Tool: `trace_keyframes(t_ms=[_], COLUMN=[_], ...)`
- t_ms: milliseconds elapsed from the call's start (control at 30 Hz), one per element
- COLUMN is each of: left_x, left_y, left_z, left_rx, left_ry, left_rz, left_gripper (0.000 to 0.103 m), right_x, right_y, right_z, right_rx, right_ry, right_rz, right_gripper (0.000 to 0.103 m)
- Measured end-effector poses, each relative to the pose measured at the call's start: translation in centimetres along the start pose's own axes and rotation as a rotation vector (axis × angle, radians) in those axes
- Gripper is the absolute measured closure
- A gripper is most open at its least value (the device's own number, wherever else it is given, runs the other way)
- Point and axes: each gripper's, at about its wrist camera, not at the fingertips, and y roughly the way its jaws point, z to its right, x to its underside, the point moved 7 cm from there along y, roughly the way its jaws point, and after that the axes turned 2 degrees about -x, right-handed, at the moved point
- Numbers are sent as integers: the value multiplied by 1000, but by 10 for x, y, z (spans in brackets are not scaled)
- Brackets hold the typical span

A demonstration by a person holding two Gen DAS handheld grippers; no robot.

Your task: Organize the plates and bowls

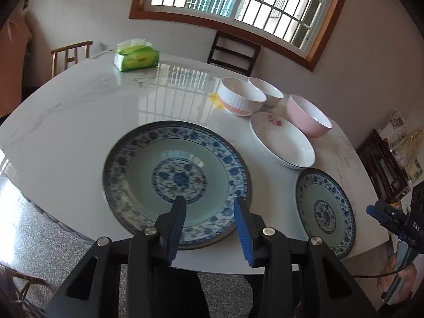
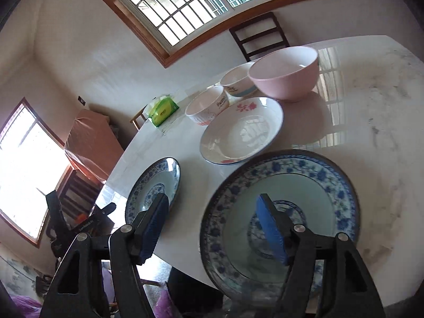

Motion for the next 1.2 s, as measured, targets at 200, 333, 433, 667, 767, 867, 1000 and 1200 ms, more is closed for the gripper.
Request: trace_keyframes(t_ms=[200,333,433,667,767,867,1000,1200], left_x=[14,20,20,27,29,34,36,35], left_y=[54,76,83,103,104,104,104,82], left_z=[83,101,104,104,111,119,119,126], left_rx=[123,118,138,120,87,67,72,56], left_ry=[89,90,44,7,47,85,67,110], left_rz=[-178,-243,-259,-303,-301,-298,-299,-233], left_gripper=[65,65,65,67,69,83,83,84], right_x=[16,22,24,31,33,38,44,54], right_y=[-25,-18,-8,14,17,25,27,21], right_z=[78,96,101,98,95,93,96,93], right_rx=[31,-24,-45,-122,-130,-142,-121,-121], right_ry=[150,197,198,206,197,193,178,176], right_rz=[-22,-27,-42,-86,-95,-124,-112,-102], right_gripper=[36,36,36,36,38,62,80,82])
